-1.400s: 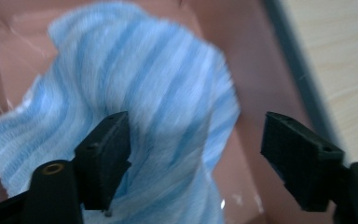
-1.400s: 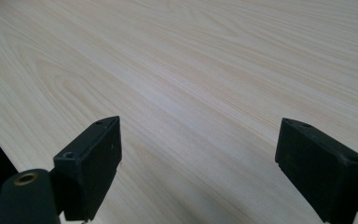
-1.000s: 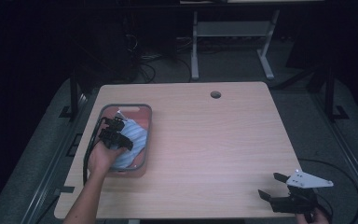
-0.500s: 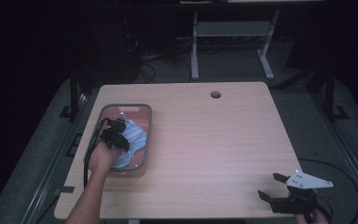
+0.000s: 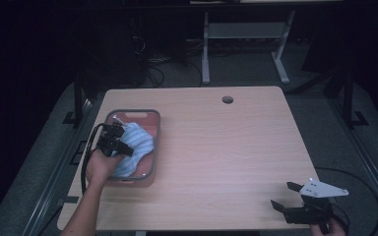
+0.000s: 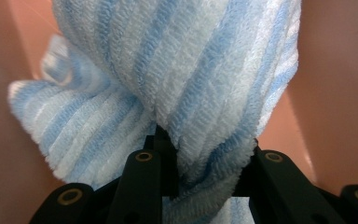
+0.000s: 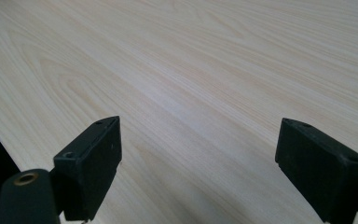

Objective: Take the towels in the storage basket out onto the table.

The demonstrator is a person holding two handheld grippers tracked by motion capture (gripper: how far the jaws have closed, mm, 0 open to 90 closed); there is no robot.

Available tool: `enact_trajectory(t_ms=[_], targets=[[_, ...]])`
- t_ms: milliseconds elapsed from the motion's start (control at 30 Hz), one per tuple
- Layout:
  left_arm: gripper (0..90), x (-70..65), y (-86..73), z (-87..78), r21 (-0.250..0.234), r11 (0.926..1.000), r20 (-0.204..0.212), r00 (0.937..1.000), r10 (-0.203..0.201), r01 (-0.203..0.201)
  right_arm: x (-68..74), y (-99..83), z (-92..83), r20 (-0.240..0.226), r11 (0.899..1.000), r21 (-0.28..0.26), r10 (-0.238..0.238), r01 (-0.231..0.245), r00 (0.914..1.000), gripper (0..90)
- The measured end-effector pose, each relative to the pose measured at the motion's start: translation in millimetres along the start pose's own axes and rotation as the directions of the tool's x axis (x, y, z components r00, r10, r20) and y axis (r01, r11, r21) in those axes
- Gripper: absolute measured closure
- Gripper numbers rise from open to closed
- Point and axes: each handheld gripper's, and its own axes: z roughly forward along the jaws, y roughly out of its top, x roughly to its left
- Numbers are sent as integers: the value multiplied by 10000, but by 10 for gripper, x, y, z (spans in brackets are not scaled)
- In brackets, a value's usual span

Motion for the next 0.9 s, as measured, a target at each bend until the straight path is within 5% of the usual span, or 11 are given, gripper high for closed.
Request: enact_trajectory(t_ms=[200, 267, 400, 900], targets=[[714, 42, -60, -174, -799, 9966, 711, 9974, -153, 210, -12, 3, 45, 7, 9997, 240, 29, -29, 10000, 140], [715, 32, -71, -210, -1031, 9947, 1168, 9931, 118, 4, -19, 11, 47, 53, 9996, 241, 115, -116, 9999, 140], [715, -5, -66, -291, -1151, 9931, 1249, 9915, 365, -220, -32, 18, 38, 200, 9996, 148, 252, -255, 9995, 140], [716, -18, 41, -635, -2040, 9790, 1920, 9807, 382, 18, -63, -13, 30, 319, 9990, 80, 429, -432, 9986, 140]])
